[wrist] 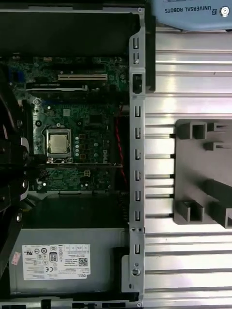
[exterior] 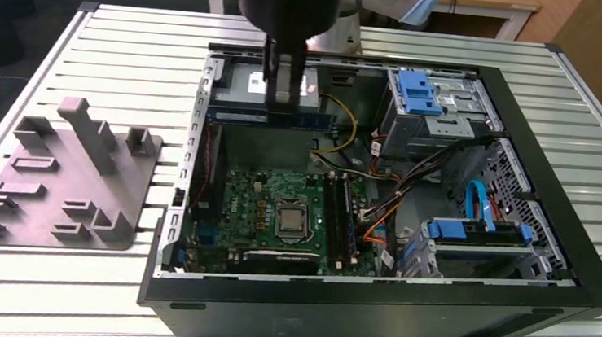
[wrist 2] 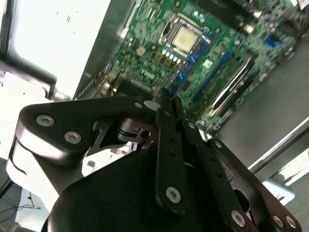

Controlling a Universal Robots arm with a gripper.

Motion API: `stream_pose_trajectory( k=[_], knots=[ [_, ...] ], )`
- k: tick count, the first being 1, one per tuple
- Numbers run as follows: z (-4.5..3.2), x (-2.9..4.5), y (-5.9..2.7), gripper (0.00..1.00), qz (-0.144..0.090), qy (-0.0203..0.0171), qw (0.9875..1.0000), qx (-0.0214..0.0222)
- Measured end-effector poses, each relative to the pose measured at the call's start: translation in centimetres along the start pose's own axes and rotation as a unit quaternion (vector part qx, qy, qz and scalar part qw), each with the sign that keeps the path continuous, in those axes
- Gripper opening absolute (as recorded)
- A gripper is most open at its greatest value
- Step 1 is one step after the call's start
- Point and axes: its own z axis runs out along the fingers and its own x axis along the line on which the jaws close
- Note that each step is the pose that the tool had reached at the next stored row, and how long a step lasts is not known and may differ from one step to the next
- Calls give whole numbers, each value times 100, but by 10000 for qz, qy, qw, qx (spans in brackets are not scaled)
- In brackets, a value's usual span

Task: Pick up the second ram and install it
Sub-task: 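Pick up the second ram and move it above second insertion slot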

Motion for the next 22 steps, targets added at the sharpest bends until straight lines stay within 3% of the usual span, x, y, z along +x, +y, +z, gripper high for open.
stream_pose_trajectory(
  k=[9,22],
  knots=[
    [149,4,-292,14,2,1,10000,-17],
    [372,119,-456,14,18,0,10000,-16]
  ],
)
